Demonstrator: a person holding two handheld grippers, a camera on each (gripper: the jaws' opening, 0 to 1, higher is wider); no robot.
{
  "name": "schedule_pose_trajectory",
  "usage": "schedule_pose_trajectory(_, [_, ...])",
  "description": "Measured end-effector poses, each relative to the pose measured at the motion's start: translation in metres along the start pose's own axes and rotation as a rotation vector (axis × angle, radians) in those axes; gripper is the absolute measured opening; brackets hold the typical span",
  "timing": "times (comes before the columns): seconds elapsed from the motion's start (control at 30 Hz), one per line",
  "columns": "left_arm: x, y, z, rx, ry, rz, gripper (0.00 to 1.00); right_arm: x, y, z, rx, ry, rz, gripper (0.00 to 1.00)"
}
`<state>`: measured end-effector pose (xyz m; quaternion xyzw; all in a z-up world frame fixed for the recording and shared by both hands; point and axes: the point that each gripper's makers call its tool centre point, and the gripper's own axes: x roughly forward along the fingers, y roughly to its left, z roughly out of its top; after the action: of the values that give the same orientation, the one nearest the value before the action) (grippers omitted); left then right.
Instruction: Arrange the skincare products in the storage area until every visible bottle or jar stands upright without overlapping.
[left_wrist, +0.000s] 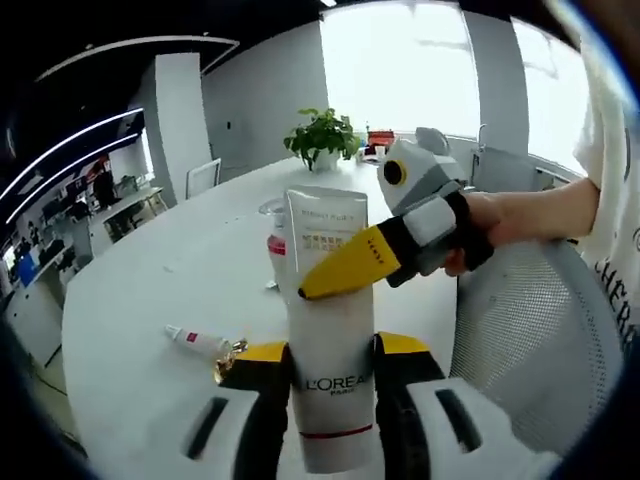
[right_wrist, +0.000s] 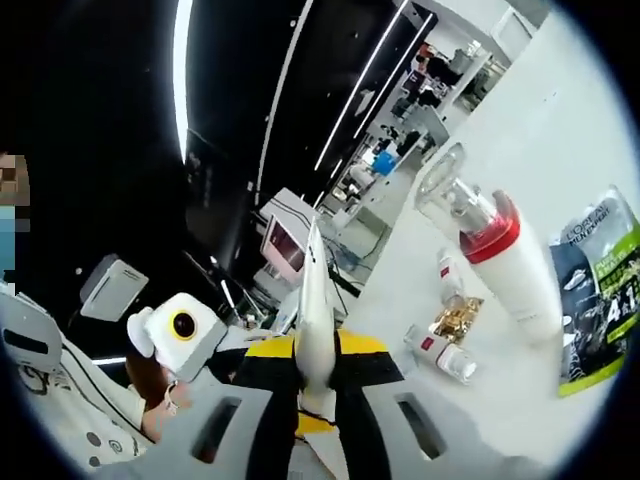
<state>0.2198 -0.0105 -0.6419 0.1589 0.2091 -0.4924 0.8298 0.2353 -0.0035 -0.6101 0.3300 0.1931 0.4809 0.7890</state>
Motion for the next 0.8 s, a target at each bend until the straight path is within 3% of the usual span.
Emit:
schedule_pose_trajectory(0.43, [0.003, -0.023, -0.017, -0.053, 0.064, -0.202, 0.33, 0.003, 0.033, -0.024, -0.386, 0.182, 0.141, 0.12])
schedule_pose_trajectory(0.53, [0.005, -0.025, -0.02, -0.049, 0.069, -0.224, 0.33, 0.003, 0.035, -0.027, -0.425, 0.217, 0.148, 0.12])
schedule_pose_trajectory(0.63, [0.008, -0.027, -0.019, -0.027, 0.069, -0.228, 0.32, 0.003, 0.037, -0.028, -0.533, 0.242, 0.166, 0.12])
schedule_pose_trajectory(0.8, [0.013, -0.034, -0.019, -0.026, 0.072, -0.251, 0.3, 0.0, 0.035, -0.032, -0.6, 0.317, 0.202, 0.12])
